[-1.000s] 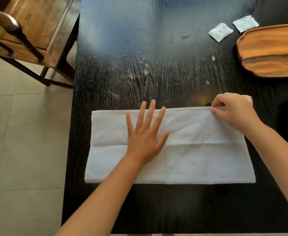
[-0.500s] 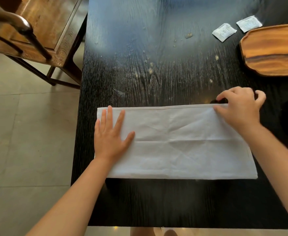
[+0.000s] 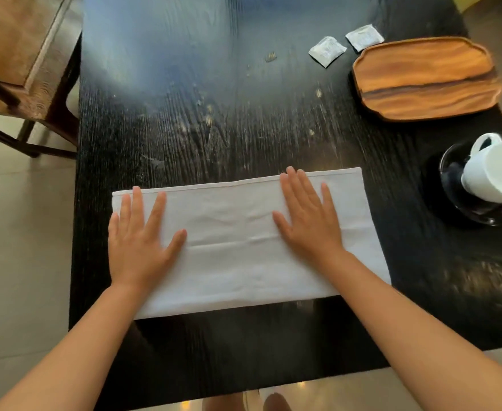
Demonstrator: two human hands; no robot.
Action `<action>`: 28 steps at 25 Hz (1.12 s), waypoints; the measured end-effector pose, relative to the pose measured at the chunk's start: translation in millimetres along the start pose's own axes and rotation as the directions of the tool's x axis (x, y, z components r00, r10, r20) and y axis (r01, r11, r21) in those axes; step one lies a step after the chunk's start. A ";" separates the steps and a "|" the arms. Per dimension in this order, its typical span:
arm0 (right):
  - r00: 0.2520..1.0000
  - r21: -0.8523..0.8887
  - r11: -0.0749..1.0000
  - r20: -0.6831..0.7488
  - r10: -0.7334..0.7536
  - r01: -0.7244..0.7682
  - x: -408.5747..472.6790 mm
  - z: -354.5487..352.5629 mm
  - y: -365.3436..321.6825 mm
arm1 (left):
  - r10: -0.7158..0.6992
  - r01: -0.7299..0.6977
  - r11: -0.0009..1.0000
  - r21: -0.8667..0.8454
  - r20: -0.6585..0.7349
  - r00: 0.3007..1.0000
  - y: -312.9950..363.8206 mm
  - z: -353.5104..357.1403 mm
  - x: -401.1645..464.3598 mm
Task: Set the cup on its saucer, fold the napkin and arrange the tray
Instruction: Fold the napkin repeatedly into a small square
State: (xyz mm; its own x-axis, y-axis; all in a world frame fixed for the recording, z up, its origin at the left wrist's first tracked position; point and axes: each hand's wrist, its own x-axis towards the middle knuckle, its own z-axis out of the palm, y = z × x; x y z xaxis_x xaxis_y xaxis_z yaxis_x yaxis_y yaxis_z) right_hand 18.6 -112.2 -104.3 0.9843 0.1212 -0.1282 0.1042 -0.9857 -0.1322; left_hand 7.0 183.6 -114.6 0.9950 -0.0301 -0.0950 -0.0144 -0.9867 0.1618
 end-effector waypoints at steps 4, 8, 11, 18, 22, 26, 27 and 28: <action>0.985 -0.133 0.977 0.024 0.171 -0.167 -13.5 -24.3 86.5 | -0.003 0.003 1.000 0.004 0.005 1.000 0.5 -0.4 0.6; 0.963 -0.017 0.974 -0.156 0.222 -0.227 -21.6 -21.3 17.8 | -0.010 0.010 1.000 0.014 0.006 1.000 0.4 0.0 -0.6; 0.998 0.030 0.999 -0.062 -0.034 0.036 -58.1 6.4 -64.7 | -0.005 0.005 1.000 0.019 0.015 1.000 -0.2 -0.6 -0.6; 0.998 -0.105 0.993 0.029 0.052 -0.049 -96.1 3.6 31.6 | 0.010 -0.011 1.000 0.020 0.023 1.000 0.1 -1.2 0.2; 0.998 -0.138 0.990 0.060 0.036 -0.028 -98.6 1.8 46.3 | -0.090 0.086 0.994 -0.064 -0.060 0.994 27.7 -9.4 -5.9; 0.999 -0.127 0.992 0.047 0.026 -0.020 -99.2 0.6 44.9 | 0.257 -0.265 0.959 -0.098 -0.086 0.962 145.5 6.2 -57.9; 0.998 -0.126 0.992 0.050 0.029 -0.023 -99.9 -0.1 45.8 | 0.326 -0.326 0.943 -0.073 -0.013 0.945 167.1 13.8 -73.5; 0.998 -0.126 0.992 0.053 0.031 -0.024 -100.2 -0.4 45.5 | 0.336 -0.334 0.942 -0.042 0.044 0.941 175.6 20.7 -83.4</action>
State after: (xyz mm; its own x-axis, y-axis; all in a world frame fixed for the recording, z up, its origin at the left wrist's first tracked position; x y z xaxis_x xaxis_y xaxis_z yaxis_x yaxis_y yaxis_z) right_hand -75.1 -169.3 -97.1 0.9780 0.0969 -0.1846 0.0979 -0.9952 -0.0039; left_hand -80.5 9.5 -98.6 0.9270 -0.3666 -0.0786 -0.3418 -0.9125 0.2248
